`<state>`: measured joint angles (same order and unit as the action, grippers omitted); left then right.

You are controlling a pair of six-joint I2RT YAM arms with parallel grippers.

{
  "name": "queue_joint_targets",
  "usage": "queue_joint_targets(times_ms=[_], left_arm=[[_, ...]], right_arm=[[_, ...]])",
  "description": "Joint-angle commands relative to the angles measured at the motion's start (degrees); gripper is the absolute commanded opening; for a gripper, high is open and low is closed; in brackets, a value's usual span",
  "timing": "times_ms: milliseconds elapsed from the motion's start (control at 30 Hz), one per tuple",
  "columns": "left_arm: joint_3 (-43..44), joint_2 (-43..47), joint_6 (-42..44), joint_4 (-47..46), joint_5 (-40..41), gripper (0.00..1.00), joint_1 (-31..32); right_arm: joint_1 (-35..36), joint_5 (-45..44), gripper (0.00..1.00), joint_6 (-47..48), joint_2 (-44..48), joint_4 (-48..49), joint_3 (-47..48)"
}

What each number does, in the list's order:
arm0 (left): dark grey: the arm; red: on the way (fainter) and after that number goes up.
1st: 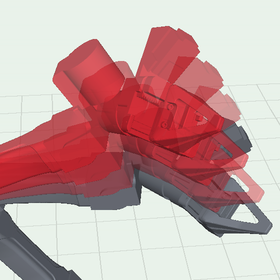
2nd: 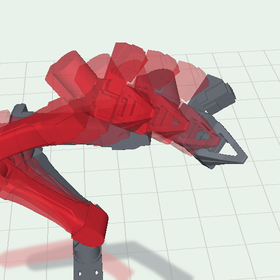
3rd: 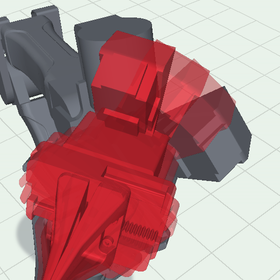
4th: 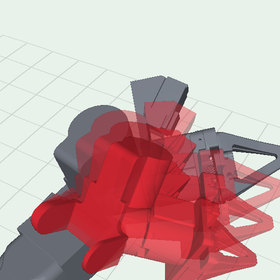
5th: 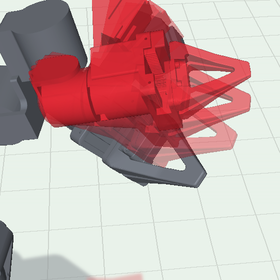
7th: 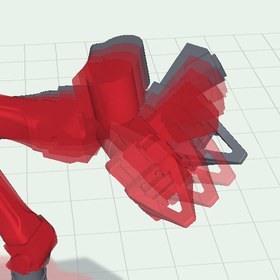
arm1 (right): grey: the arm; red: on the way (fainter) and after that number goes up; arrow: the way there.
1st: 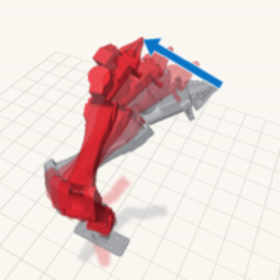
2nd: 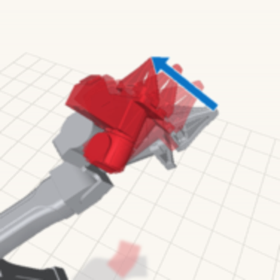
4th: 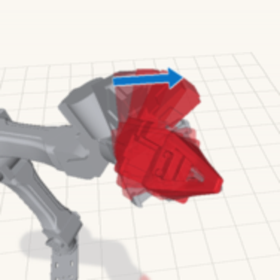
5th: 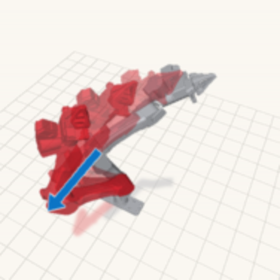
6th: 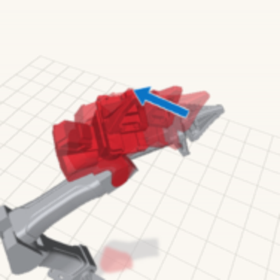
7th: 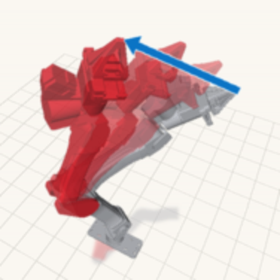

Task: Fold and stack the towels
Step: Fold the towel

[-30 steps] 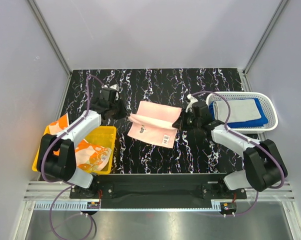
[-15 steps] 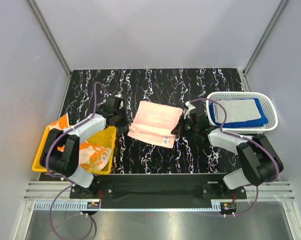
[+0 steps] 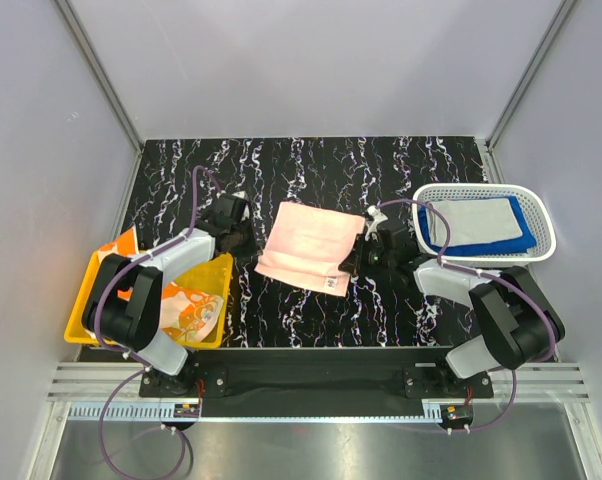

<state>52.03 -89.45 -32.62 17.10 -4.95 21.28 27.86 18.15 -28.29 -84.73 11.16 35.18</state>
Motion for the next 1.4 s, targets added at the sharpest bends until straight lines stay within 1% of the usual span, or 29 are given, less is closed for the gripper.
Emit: queue_joint_targets(times_ms=[0,100,133,200,333,467,667,767,800,933,1033,1067,1100,1167,1267,1300,1367], left_arm=[[0.79,1.29,0.45,-1.02,2.49,0.01,0.52],[2.45,2.26,0.80,0.12,3.36,0.00,0.52],[3.33,2.61,0.98,1.17,3.72,0.00,0.43],[5.35,2.53,1.59,2.31,4.33,0.00,0.52],[12.46,2.00,2.82,5.74,6.53,0.00,0.43],[15.81,1.74,3.35,7.86,8.02,0.00,0.43],[11.70,3.67,2.83,6.10,8.99,0.00,0.34],[7.40,3.14,1.87,4.18,9.52,0.00,0.34],[4.60,3.23,1.51,3.38,9.26,0.01,0.34],[-0.51,2.27,0.37,-1.27,8.12,0.04,0.34],[-3.15,2.35,-0.25,-3.38,7.42,0.06,0.34],[-3.51,2.44,-0.34,-3.74,7.41,0.07,0.34],[-3.78,2.61,-0.34,-4.09,7.32,0.08,0.34],[-4.48,2.96,-0.34,-4.36,6.80,0.12,0.34],[-5.01,4.54,-0.16,-4.45,6.44,0.19,0.43],[-4.92,4.90,-0.07,-4.27,6.53,0.21,0.43],[-4.57,5.51,0.19,-3.31,6.71,0.23,0.34]], right_arm=[[1.06,1.36,0.15,-0.01,0.26,3.34,-0.28],[1.06,0.48,0.11,0.26,1.23,2.91,-0.03],[1.06,0.13,0.06,0.34,1.58,2.56,-0.02],[1.06,-0.31,0.03,0.43,2.28,1.68,0.68],[1.06,-1.98,0.01,0.70,4.13,0.36,1.56],[1.06,-2.51,0.01,0.78,6.50,-1.14,2.26],[1.15,-1.63,0.01,-0.09,7.39,0.44,0.24],[1.50,-0.22,0.01,-0.79,4.94,2.11,-0.63],[1.93,-0.05,0.01,-1.06,4.31,2.81,-0.99],[2.82,1.35,0.06,-3.43,1.06,7.55,-2.66],[3.17,2.15,0.15,-4.40,-0.96,9.31,-3.27],[3.26,2.32,0.21,-4.66,-1.49,9.49,-3.54],[3.26,2.33,0.23,-4.67,-1.58,9.58,-3.54],[3.34,2.24,0.27,-4.75,-1.14,9.50,-3.80],[3.43,2.15,0.36,-4.58,0.52,8.62,-4.06],[3.43,2.24,0.41,-4.66,0.96,8.36,-4.07],[3.52,2.59,0.43,-4.75,2.54,7.13,-3.80]])
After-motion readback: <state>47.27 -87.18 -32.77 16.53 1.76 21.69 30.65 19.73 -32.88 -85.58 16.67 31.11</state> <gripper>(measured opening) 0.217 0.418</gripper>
